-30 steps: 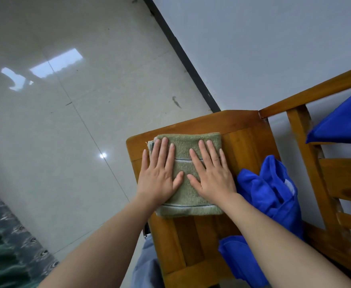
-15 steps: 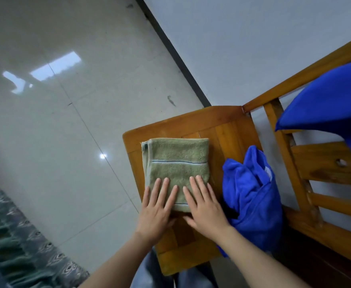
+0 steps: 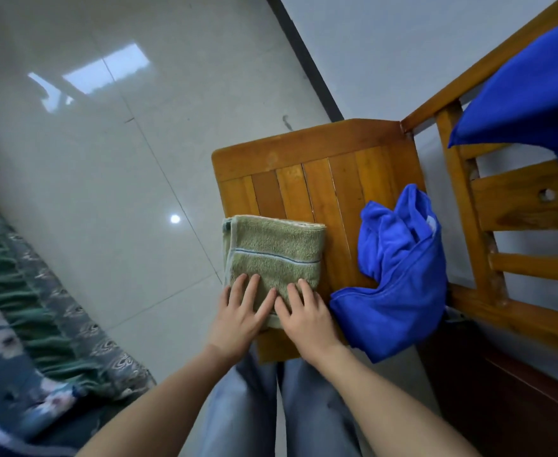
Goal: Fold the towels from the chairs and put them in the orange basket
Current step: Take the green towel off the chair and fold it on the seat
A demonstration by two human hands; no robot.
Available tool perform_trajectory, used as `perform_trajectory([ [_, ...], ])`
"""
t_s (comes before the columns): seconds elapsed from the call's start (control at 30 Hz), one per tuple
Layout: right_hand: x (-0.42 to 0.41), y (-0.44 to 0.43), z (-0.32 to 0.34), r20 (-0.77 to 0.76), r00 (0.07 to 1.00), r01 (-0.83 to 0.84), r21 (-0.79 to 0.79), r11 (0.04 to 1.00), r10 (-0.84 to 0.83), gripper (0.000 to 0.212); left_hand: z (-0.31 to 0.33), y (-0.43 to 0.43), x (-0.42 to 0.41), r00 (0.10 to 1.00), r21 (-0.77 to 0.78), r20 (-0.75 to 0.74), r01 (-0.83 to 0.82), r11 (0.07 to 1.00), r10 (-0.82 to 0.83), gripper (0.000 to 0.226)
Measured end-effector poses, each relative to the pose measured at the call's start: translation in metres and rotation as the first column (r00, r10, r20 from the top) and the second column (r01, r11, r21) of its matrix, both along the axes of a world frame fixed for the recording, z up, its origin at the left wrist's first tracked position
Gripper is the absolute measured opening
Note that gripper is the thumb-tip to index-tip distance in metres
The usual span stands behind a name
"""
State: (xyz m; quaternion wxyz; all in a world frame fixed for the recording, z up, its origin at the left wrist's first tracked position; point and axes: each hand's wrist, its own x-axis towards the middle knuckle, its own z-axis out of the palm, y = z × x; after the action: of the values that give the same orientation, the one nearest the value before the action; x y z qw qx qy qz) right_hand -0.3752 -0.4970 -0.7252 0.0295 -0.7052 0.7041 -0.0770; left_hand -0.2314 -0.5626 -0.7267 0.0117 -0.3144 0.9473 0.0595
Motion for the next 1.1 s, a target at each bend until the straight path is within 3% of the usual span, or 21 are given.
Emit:
perform_trajectory([
  [0.2,-0.025,-0.024,0.056,0.024,0.995,-0.094,0.0,0.996,0.094,0.017,0.051,-0.025,-0.014,0.998,0.056,-0.044,0.039,0.998,-0.036,0.025],
  [0.37,-0.055,-0.057,0.139,-0.004,0.991,-0.132,-0.093,0.987,0.132,0.02,0.136,-0.053,-0.028,0.997,0.066,-0.055,-0.042,0.997,0.045,0.058],
  [0.53,-0.077,-0.089,0.224,-0.083,0.97,-0.241,-0.279,0.93,0.227,0.016,0.222,-0.078,-0.036,0.989,-0.057,-0.128,-0.087,0.995,0.079,0.055],
  [0.67,-0.086,-0.127,0.288,-0.172,0.937,-0.349,-0.411,0.842,0.305,0.006,0.291,-0.105,-0.035,0.97,-0.266,-0.231,-0.142,0.953,0.08,0.046],
  [0.83,-0.073,-0.182,0.381,-0.335,0.851,-0.524,-0.476,0.707,0.405,0.017,0.381,-0.141,-0.009,0.93,-0.427,-0.352,-0.26,0.866,0.105,0.048],
  [0.9,-0.058,-0.203,0.416,-0.389,0.826,-0.563,-0.535,0.63,0.408,0.023,0.41,-0.157,0.009,0.916,-0.494,-0.389,-0.295,0.817,0.096,0.04],
  [1.1,0.009,-0.248,0.493,-0.494,0.786,-0.618,-0.648,0.445,0.372,0.009,0.484,-0.192,0.076,0.912,-0.686,-0.41,-0.325,0.651,0.023,0.023],
])
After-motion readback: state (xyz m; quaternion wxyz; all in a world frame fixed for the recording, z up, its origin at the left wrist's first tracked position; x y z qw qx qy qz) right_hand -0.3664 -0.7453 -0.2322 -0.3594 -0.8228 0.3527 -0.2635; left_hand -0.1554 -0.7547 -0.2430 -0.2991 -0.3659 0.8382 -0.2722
